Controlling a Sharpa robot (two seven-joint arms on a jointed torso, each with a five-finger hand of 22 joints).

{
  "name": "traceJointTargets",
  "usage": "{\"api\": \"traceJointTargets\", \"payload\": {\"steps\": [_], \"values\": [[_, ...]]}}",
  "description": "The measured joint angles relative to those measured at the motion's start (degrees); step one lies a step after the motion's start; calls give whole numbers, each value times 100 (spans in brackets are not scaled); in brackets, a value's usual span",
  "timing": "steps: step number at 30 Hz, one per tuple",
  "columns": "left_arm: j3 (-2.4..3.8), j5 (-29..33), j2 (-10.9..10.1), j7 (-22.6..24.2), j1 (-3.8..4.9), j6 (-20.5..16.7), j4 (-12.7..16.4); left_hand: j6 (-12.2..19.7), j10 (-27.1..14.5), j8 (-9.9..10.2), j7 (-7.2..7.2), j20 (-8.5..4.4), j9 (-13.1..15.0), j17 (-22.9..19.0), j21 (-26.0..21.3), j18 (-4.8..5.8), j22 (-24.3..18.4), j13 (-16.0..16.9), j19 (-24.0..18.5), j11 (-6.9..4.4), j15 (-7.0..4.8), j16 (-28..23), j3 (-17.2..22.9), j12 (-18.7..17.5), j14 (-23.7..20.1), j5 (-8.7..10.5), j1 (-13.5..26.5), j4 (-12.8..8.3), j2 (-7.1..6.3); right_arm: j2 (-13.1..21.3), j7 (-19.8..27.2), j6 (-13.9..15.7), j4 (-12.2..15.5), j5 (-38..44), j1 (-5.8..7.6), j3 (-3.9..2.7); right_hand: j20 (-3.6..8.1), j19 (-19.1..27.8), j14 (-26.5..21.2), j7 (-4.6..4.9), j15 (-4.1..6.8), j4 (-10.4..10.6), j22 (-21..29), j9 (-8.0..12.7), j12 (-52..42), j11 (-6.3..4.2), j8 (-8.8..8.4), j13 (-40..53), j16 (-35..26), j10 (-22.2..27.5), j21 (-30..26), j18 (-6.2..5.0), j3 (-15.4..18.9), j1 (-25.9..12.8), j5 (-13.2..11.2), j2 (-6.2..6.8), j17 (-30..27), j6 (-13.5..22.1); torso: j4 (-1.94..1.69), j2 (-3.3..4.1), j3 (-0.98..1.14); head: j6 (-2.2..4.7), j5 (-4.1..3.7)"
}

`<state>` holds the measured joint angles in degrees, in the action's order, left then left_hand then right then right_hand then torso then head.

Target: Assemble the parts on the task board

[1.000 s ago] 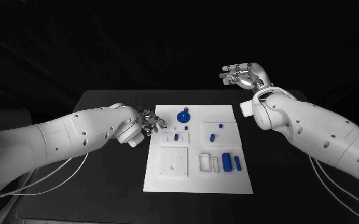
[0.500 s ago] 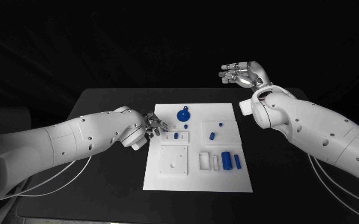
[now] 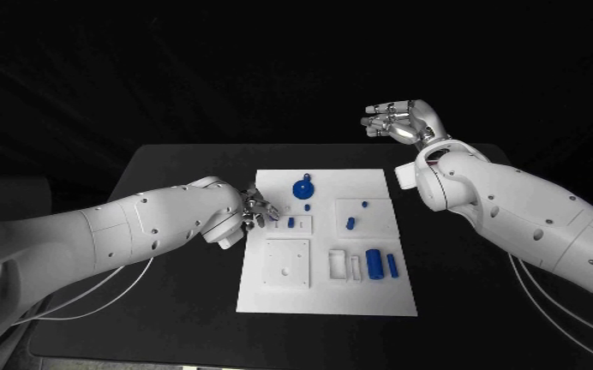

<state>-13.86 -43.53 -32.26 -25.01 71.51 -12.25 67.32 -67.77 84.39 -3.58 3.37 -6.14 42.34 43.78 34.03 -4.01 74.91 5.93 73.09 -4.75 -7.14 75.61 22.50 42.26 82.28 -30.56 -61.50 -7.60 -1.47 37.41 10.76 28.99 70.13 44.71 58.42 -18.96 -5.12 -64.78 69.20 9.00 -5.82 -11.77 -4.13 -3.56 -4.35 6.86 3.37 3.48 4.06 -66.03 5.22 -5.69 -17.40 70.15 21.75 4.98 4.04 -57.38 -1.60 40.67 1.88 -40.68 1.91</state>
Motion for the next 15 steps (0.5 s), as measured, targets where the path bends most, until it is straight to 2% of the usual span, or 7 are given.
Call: {"api": "traceJointTargets", "payload": {"steps": [15], "values": [[1, -198, 63, -109, -50, 242, -116, 0, 0, -13, 0, 0, 0, -19, 0, 1, -1, -1, 0, 0, 1, -25, 13, 0, 0, 13, 30, -14, 32, -1, -1, 0, 6, -1, 0, 0, 0, 0, -17, 0, -15, 0, 0, 0, 0, 0, 0, 0, 0, 0, 0, 0, 0, 0, 26, 0, 1, 0, 6, 3, 3, -13, -3]]}}
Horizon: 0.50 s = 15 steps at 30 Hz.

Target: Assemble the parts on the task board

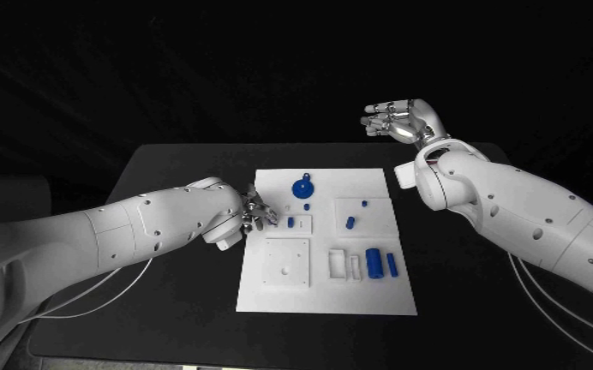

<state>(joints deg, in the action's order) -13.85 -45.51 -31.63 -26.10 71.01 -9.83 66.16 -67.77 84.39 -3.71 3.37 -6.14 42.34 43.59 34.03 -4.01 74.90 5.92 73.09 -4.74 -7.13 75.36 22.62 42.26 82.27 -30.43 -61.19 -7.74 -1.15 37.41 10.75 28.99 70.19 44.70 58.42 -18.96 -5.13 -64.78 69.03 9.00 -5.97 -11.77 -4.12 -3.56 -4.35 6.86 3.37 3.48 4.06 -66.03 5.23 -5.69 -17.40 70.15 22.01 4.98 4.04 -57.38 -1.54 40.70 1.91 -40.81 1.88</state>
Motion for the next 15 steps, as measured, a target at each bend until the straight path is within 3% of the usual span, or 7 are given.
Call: {"api": "traceJointTargets", "payload": {"steps": [15], "values": [[4, -79, 41, -40, -4, 65, -76, 0, 8, 2, 0, 0, 48, -11, -24, 0, 4, 12, 0, 8, 1, 1, -1, -29, 0, 32, 17, 0, 28, -3, -1, 1, 7, -1, 0, 0, 0, 0, 1, 0, 0, 16, 0, 0, 0, 0, 0, 0, 0, 0, 0, 0, -16, 0, 0, 0, 0, 0, -4, 4, -3, 31, 14]]}}
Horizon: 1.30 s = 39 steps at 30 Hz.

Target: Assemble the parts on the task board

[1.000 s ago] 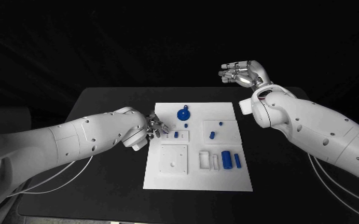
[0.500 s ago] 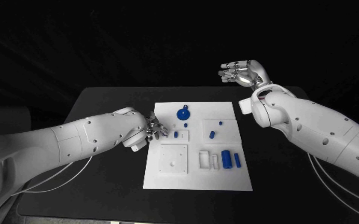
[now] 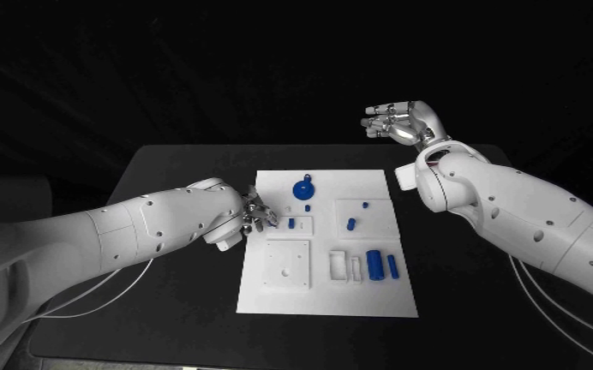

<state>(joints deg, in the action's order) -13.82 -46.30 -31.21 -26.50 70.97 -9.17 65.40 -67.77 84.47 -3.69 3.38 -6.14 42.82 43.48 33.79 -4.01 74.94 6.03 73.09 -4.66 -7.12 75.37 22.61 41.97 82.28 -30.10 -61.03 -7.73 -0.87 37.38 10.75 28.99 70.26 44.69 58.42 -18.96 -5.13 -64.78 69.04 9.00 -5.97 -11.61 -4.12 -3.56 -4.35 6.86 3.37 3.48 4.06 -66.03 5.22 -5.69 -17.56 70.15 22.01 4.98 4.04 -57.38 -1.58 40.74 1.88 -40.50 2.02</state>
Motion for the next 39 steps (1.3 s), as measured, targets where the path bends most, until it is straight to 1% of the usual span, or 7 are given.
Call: {"api": "traceJointTargets", "payload": {"steps": [3, 6, 10, 24, 27, 34, 39], "values": [[4, -4, 20, -1, -4, 4, -20, 0, 0, 8, 0, 0, 137, 0, 0, 0, 0, 5, 0, 1, 0, 0, 0, 0, 0, 56, -1, 0, 1, -1, 0, 0, 1, 0, 0, 0, 0, 0, 0, 0, 0, 0, 0, 0, 0, 0, 0, 0, 0, 0, 0, 0, 0, 0, 0, 0, 0, 0, 3, 3, 0, 2, 9], [9, -8, 41, -1, -12, 7, -34, 0, 1, 21, 0, 0, 318, 0, 0, 0, -1, 5, 0, 1, 0, 0, -1, 0, 0, 65, -2, 1, 2, -1, 0, 0, 1, 0, 0, 0, 0, 0, 0, 0, 0, 0, 0, 0, 0, 0, 0, 0, 0, 0, 0, 0, 0, 0, -1, 0, 0, 0, 4, 5, 1, 2, 16], [13, -12, 57, 0, -20, 12, -34, 0, 12, 22, 0, 0, 406, 0, 0, 0, -1, 5, 0, 13, 1, -21, -1, 0, 0, 65, -2, 1, 2, -1, 0, 0, -1, 0, 0, 0, -20, 21, 0, 0, 0, 0, 0, 0, 0, 21, 0, 0, 0, 21, 0, 0, 0, 0, -3, 0, 0, 0, 5, 5, 1, -1, 10], [16, -48, 67, 1, -26, 75, -16, -14, 18, 8, 14, 0, 497, 1, 0, 0, -2, 12, 0, 19, 1, -21, -3, 0, 1, 67, -3, 2, 2, -2, 0, 0, -2, -1, 0, 0, -20, 21, 1, 0, 1, 0, 0, 0, 0, 21, 0, 0, 0, 21, 0, 0, 0, 0, -3, 0, 0, 0, 4, 6, 3, 2, -2], [17, -62, 67, -2, -26, 101, -15, -15, 19, 8, 15, 0, 573, 1, 0, 0, -2, 12, 0, 19, 2, -21, -17, 0, 1, 67, -3, 2, 2, -2, 0, 0, -3, -1, 0, 0, -20, 21, 1, 0, 1, 0, 0, 0, 0, 21, 0, 0, 0, 21, 0, 0, 0, 0, -3, 0, 0, 0, 4, 6, 3, 3, -2], [21, -93, 66, -7, -26, 149, -15, -16, 19, 9, 16, 0, 619, 1, 0, 0, -2, 12, 0, 19, 2, -21, -18, -22, 1, 88, -3, 2, 2, -1, 0, 0, -3, -1, 0, 0, -20, 21, 1, 0, 1, 0, -1, 0, 0, 21, 0, 0, 0, 21, 0, 0, 0, 0, -3, 0, 0, 0, 1, 6, 4, 3, -2], [23, -113, 66, -17, -26, 172, -11, -16, 19, 12, 16, 0, 703, 1, 0, 1, -3, 20, 0, 19, 2, -21, -6, -22, 1, 88, 19, -10, 24, -1, 0, -1, -3, -2, -1, 0, -20, 20, 1, 0, 1, 0, 0, 0, 0, 21, 0, 0, 0, 21, 0, 0, 0, 0, -3, 0, 0, 0, 1, 8, 4, -4, -3]]}}
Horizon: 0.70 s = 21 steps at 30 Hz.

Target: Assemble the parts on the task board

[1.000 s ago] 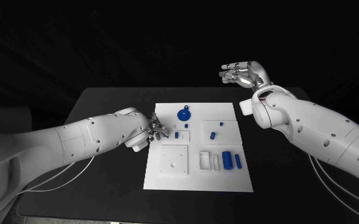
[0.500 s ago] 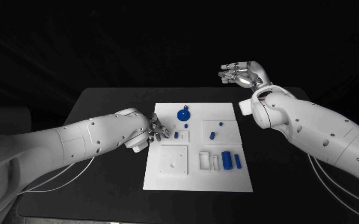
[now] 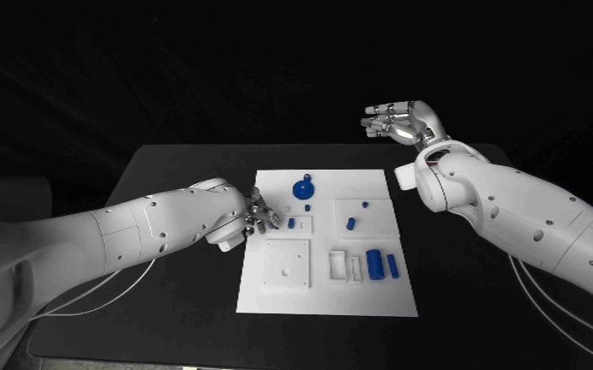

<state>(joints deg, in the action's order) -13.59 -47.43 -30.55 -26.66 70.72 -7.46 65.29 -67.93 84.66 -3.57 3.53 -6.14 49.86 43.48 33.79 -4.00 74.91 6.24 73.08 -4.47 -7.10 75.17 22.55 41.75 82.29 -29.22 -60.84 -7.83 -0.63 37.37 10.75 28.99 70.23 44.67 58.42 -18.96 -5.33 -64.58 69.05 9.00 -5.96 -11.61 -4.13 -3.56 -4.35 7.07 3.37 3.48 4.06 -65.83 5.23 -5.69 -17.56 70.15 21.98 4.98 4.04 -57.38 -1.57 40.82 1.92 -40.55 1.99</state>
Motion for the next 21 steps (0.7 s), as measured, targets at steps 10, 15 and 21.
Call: {"api": "traceJointTargets", "payload": {"steps": [10, 15, 21], "values": [[1, -39, 12, -23, 0, -1, -9, 0, 0, 11, 0, 0, 129, -9, 0, 0, 0, 0, 0, 0, 1, 0, 4, 0, 1, 85, 6, -5, 6, -2, 0, 0, 0, -1, 0, 0, 0, 0, 3, 0, 3, 0, 0, 0, 0, 0, 0, 0, 0, 0, 0, 0, 0, 0, 0, 0, 0, 0, 1, 1, 1, 9, 4], [0, -54, -18, -22, -7, -61, 31, 0, 0, -3, 0, 0, 162, -1, 0, 0, -1, -1, 0, 0, 3, 0, 4, 0, 2, 89, 6, -5, 6, -4, 0, 0, -2, -1, 0, 0, 0, 0, 3, 0, 3, 0, 0, 0, 0, 0, 0, 0, 0, 0, 0, -1, 0, 0, 0, 0, 0, 0, 3, 2, -1, 14, 2], [-3, -64, -136, 12, -35, -271, 176, 0, 0, -14, 0, 0, 162, -2, 0, 0, -1, -1, 0, 0, 8, 0, 4, 0, 8, 110, 6, -5, 6, -1, 0, 0, -4, -2, 0, 0, 0, 0, 3, 0, 3, 0, 0, 0, 0, 0, 0, 0, 0, 0, 0, 0, 0, 0, 0, 0, 0, 0, 7, 5, -5, 9, -23]]}}
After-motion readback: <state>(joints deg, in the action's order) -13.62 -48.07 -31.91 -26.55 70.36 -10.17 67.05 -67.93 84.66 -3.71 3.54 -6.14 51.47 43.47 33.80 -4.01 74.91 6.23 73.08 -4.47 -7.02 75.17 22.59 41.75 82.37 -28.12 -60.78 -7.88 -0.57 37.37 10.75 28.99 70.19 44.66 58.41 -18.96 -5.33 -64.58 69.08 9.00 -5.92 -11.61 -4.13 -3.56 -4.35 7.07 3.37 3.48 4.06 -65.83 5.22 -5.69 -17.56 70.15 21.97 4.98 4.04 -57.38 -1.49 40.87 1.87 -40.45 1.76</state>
